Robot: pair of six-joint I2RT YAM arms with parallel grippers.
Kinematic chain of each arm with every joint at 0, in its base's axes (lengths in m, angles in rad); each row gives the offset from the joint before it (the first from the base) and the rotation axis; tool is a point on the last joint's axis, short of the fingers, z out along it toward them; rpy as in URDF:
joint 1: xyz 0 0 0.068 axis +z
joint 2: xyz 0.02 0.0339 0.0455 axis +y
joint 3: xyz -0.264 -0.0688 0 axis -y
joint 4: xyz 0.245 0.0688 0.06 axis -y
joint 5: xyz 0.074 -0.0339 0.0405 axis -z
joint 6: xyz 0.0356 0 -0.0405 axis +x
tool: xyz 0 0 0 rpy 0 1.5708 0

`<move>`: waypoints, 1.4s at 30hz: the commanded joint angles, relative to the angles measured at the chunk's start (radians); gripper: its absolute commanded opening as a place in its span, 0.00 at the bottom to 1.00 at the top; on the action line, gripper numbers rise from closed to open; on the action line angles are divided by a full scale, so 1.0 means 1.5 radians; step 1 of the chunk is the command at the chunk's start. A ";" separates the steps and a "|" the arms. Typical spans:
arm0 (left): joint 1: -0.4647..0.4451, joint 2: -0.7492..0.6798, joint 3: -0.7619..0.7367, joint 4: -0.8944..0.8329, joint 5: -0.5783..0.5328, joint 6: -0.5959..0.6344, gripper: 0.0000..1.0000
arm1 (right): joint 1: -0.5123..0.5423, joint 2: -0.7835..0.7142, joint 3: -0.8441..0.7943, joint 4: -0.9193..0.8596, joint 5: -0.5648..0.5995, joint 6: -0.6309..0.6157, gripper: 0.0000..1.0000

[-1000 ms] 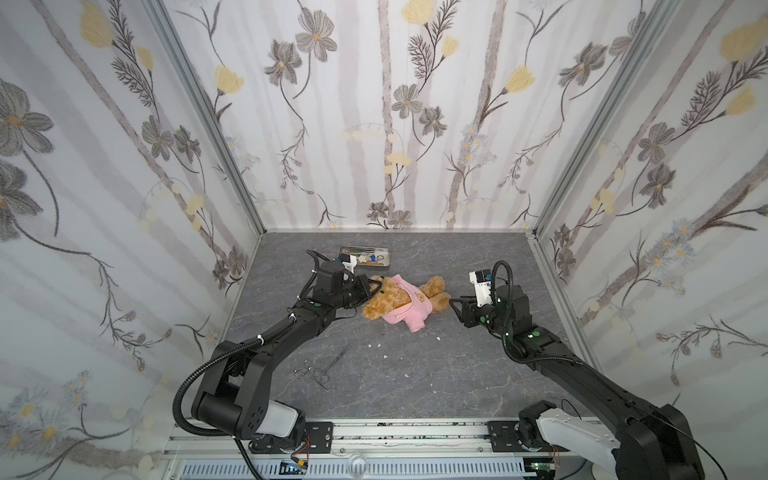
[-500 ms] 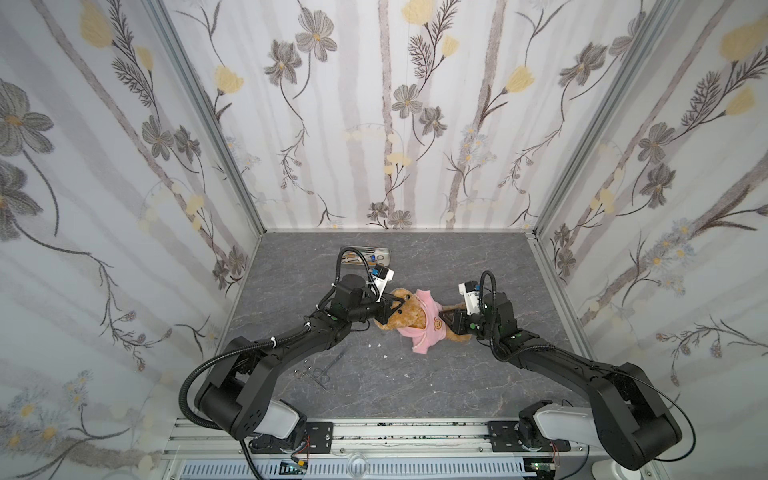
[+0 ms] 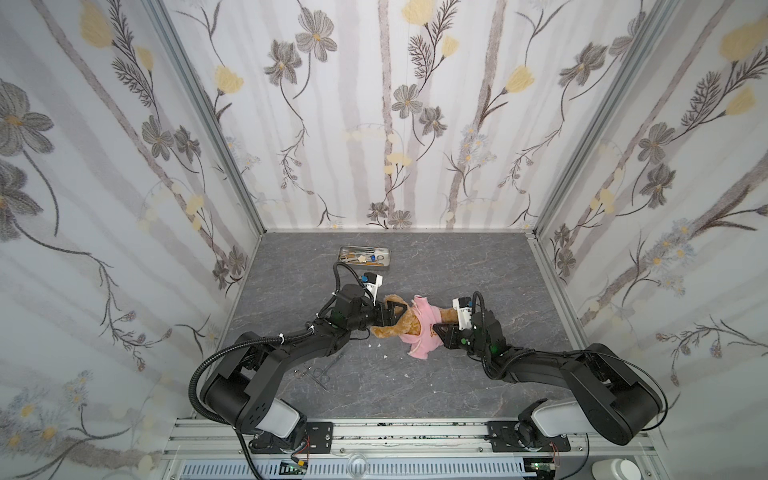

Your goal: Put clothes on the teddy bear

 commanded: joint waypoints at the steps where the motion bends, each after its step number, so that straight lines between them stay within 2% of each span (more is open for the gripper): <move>1: -0.001 0.022 0.027 -0.038 0.002 -0.104 0.92 | 0.009 0.000 -0.003 -0.026 0.051 -0.013 0.17; 6: -0.016 0.092 0.084 -0.130 -0.010 -0.103 0.97 | 0.016 0.003 -0.006 -0.022 0.058 -0.020 0.17; 10: -0.031 0.131 0.102 -0.147 -0.017 -0.104 0.91 | 0.022 0.004 -0.006 -0.019 0.066 -0.024 0.17; 12: -0.033 0.141 0.105 -0.152 -0.031 -0.103 0.83 | 0.022 -0.001 -0.005 -0.022 0.071 -0.030 0.18; 18: -0.037 0.121 0.113 -0.145 -0.087 -0.071 0.42 | 0.017 -0.067 0.023 -0.090 0.077 -0.072 0.32; 21: -0.037 0.074 0.100 -0.098 -0.114 -0.016 0.26 | -0.001 -0.146 0.044 -0.156 0.065 -0.108 0.40; 24: -0.037 0.017 0.068 -0.019 -0.139 0.058 0.03 | -0.050 -0.230 0.074 -0.228 0.010 -0.138 0.45; 25: -0.037 -0.006 0.049 0.023 -0.143 0.089 0.00 | -0.071 -0.257 0.087 -0.253 -0.019 -0.148 0.46; 29: -0.039 -0.091 -0.032 0.179 -0.160 0.236 0.00 | -0.117 -0.322 0.155 -0.334 -0.127 -0.168 0.48; 34: -0.051 -0.176 -0.111 0.331 -0.197 0.462 0.00 | -0.131 -0.294 0.232 -0.369 -0.265 -0.115 0.50; 38: -0.058 -0.208 -0.130 0.370 -0.184 0.602 0.00 | -0.130 -0.240 0.253 -0.299 -0.364 -0.027 0.47; 42: -0.063 -0.230 -0.136 0.381 -0.156 0.671 0.00 | -0.123 -0.218 0.262 -0.268 -0.380 0.008 0.43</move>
